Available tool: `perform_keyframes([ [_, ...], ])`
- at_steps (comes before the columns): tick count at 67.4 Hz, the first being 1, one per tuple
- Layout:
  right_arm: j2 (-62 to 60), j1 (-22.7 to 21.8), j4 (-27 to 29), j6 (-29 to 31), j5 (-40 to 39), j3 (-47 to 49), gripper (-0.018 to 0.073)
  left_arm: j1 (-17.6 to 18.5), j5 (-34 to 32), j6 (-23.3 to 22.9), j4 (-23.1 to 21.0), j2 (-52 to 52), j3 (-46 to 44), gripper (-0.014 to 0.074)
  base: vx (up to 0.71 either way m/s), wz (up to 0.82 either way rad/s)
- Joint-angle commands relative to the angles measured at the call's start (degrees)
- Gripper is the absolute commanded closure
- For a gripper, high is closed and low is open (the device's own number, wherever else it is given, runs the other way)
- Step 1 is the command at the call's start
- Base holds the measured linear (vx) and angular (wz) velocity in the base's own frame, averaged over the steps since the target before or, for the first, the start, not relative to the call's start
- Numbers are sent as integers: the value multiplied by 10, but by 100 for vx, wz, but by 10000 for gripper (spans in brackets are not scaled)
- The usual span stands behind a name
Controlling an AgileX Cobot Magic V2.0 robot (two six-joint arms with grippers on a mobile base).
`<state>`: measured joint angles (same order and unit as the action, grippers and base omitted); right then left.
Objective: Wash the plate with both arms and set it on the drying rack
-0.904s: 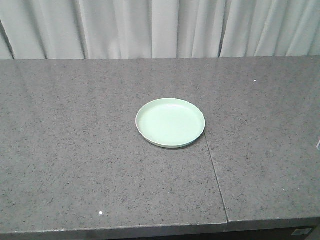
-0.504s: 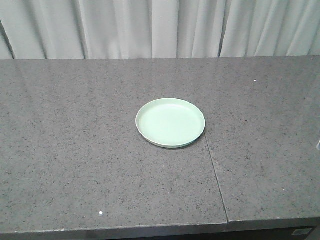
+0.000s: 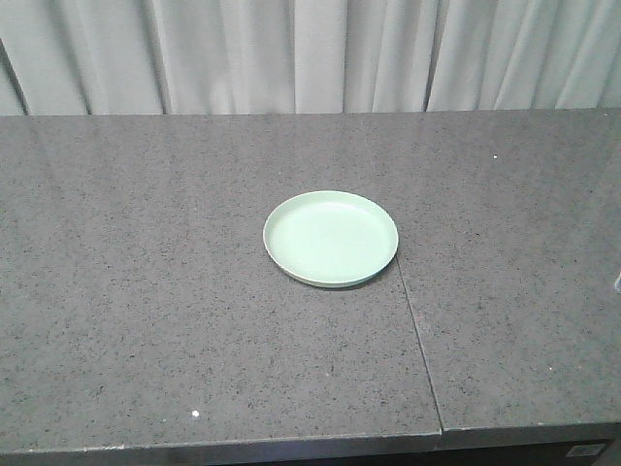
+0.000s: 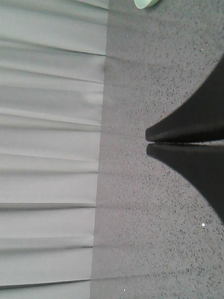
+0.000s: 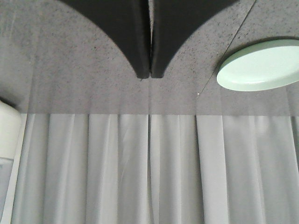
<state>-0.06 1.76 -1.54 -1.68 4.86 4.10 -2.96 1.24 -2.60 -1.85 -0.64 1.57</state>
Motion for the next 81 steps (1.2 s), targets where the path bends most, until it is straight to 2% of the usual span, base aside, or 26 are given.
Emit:
perform_keyframes([
  [1, 32, -2, -18, 7, 12, 72, 561, -1, -44, -4, -2, -9, -15, 603, 0, 0],
  [19, 147, -2, -21, 6, 159, 229, 544, -1, -44, -4, -2, -9, -15, 603, 0, 0],
  [31, 232, -2, -21, 6, 268, 318, 482, -1, -44, -4, -2, -9, -15, 603, 0, 0],
  [42, 309, -2, -21, 25, 342, 376, 335, -1, -44, -4, -2, -9, -15, 603, 0, 0],
  [48, 351, -2, -12, 41, 368, 400, 190, -1, -44, -4, -2, -9, -15, 603, 0, 0],
  [54, 387, -2, 7, 69, 390, 423, 87, -1, -44, -4, -2, -9, -15, 603, 0, 0],
  [61, 432, -1, 40, 108, 418, 450, 41, -1, -44, -4, -2, -9, -15, 603, 0, 0],
  [69, 479, 24, 58, 143, 443, 483, 41, -1, -44, -4, -2, -9, -15, 603, 0, 0],
  [81, 559, 95, 15, 140, 483, 532, 41, -1, -44, -4, -2, -9, -15, 603, 0, 0],
])
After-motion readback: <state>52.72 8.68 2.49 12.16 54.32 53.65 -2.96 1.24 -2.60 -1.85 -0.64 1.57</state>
